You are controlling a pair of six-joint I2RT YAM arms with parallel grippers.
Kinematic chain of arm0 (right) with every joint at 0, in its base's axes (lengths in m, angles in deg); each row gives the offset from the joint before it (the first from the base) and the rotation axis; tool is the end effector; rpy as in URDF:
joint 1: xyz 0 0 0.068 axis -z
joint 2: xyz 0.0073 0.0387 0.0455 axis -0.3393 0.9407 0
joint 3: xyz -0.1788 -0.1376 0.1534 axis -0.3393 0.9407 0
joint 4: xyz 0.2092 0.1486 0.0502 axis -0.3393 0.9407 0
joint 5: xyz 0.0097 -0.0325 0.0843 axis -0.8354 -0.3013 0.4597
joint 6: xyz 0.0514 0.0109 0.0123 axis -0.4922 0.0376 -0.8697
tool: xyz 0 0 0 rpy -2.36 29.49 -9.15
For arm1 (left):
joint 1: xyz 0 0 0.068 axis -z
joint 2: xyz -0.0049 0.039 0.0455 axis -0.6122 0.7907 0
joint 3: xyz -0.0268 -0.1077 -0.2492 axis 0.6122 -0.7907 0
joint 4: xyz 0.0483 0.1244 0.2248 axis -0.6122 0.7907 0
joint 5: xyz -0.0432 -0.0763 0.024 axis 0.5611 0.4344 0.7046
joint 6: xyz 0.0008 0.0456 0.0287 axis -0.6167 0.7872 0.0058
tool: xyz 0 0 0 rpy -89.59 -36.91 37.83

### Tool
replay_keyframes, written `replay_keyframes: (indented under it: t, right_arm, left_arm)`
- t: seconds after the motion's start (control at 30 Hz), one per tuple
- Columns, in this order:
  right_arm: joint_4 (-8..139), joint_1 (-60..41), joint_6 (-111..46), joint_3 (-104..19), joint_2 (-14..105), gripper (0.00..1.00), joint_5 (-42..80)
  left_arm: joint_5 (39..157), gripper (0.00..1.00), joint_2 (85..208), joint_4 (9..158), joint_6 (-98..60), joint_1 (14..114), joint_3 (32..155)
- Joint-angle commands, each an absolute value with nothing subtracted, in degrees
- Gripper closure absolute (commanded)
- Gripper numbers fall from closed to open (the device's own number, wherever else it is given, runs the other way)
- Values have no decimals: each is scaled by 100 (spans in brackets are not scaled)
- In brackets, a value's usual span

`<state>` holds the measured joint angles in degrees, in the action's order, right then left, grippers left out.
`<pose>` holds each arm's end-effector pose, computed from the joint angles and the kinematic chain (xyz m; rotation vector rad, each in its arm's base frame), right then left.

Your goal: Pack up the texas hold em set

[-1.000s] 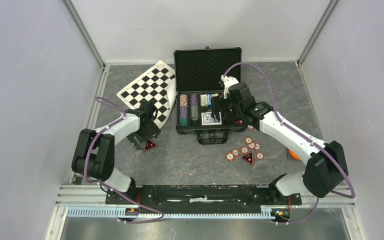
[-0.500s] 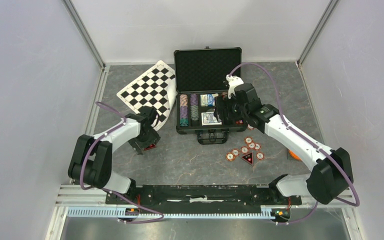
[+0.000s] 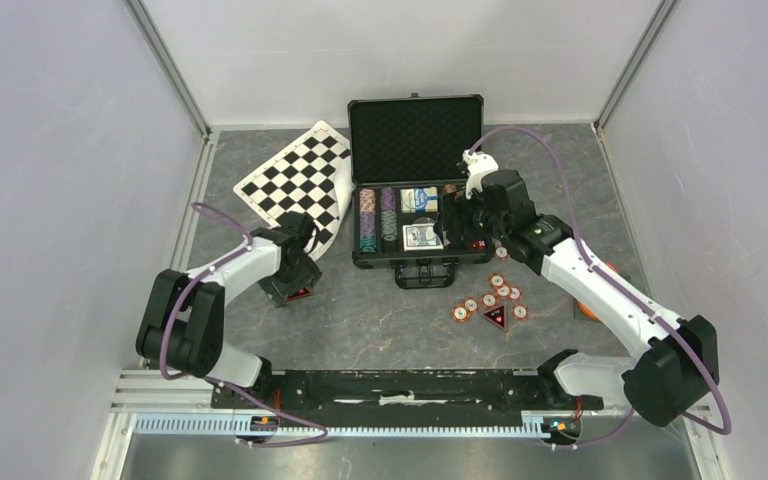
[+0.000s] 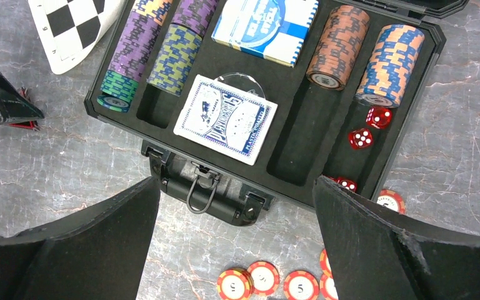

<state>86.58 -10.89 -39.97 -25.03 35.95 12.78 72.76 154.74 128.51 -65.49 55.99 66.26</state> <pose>0.2387 0.1428 0.3036 -0.3248 2.1939 0.4645 0.2263 -0.0637 0.1607 -0.9860 2.6715 0.2119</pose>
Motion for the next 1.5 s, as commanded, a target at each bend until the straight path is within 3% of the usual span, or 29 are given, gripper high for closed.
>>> replay_keyframes:
  t: [0.0, 0.23, 0.47, 0.53, 0.63, 0.7, 1.03, 1.47]
  right_arm:
    - [8629, -1049, -3899, -2473, 3377, 2, 1291]
    - [8665, -1026, -3884, -2451, 3324, 2, 1313]
    - [8710, -1027, -3885, -2477, 3279, 2, 1293]
    - [8699, -1027, -3900, -2491, 3278, 2, 1286]
    - [8630, -1031, -3919, -2468, 3327, 2, 1440]
    - [8607, -1031, -3950, -2482, 3359, 2, 1514]
    - [8861, -1029, -3835, -2746, 3331, 2, 1590]
    - [8903, -1026, -3752, -2775, 3209, 2, 1818]
  left_arm:
    - [7158, 19, 15614, 12464, -6405, 5602, 6308]
    - [7012, 41, 15091, 12262, -6406, 5603, 5929]
    - [7038, 43, 14354, 12964, -6368, 5794, 6284]
    - [6939, 37, 14153, 13220, -6392, 5837, 6421]
    - [6742, 9, 14025, 13322, -6288, 5790, 6515]
    - [6609, 1, 14113, 13374, -6106, 5631, 6576]
    - [6782, 0, 14031, 11849, -4622, 4985, 6019]
    - [7599, 1, 14376, 11334, -4191, 4593, 5930]
